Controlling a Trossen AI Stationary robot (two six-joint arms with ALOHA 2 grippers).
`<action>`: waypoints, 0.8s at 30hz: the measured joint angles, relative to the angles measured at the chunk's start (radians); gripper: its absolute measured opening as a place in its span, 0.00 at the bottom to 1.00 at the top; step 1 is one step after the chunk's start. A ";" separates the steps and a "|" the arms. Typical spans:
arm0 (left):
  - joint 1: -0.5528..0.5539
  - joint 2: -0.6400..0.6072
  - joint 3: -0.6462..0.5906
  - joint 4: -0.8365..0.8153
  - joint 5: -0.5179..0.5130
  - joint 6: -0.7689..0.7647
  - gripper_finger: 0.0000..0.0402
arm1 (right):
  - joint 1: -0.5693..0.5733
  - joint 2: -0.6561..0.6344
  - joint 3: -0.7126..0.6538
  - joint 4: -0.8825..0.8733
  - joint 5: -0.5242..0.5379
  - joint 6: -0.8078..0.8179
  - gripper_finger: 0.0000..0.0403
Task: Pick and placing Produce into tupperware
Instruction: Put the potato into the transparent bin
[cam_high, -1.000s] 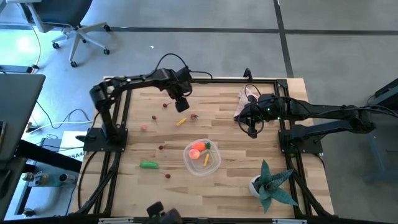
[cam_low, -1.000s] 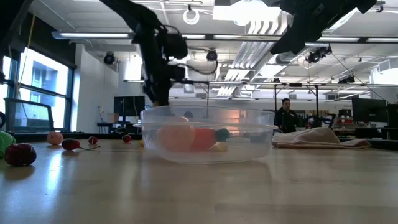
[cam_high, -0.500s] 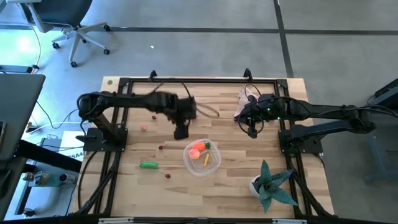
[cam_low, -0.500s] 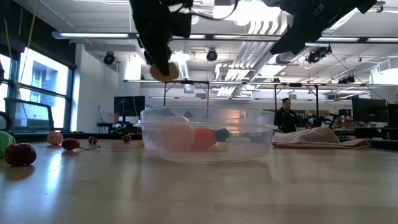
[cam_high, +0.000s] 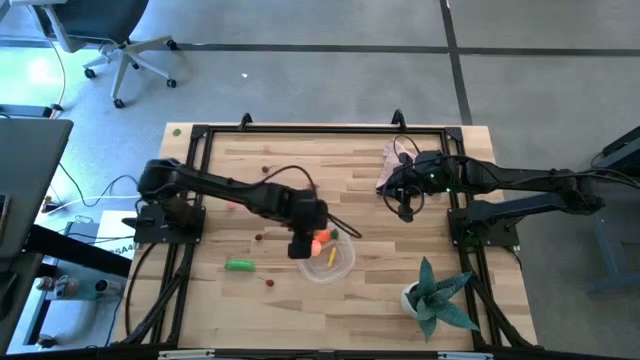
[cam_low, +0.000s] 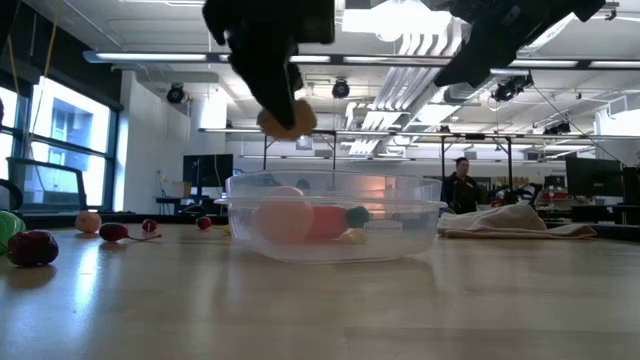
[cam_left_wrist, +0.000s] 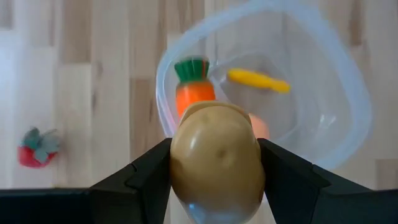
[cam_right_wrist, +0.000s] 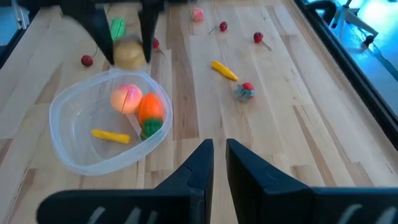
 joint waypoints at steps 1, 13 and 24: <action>0.000 0.025 0.013 0.000 0.006 0.011 0.50 | 0.000 0.000 0.000 0.003 0.000 0.000 0.08; -0.052 0.217 0.174 0.016 0.021 0.122 0.50 | 0.000 0.003 0.000 0.000 0.000 0.000 0.08; -0.053 0.304 0.179 0.054 0.032 0.126 0.50 | 0.000 0.018 0.000 0.006 0.000 0.000 0.08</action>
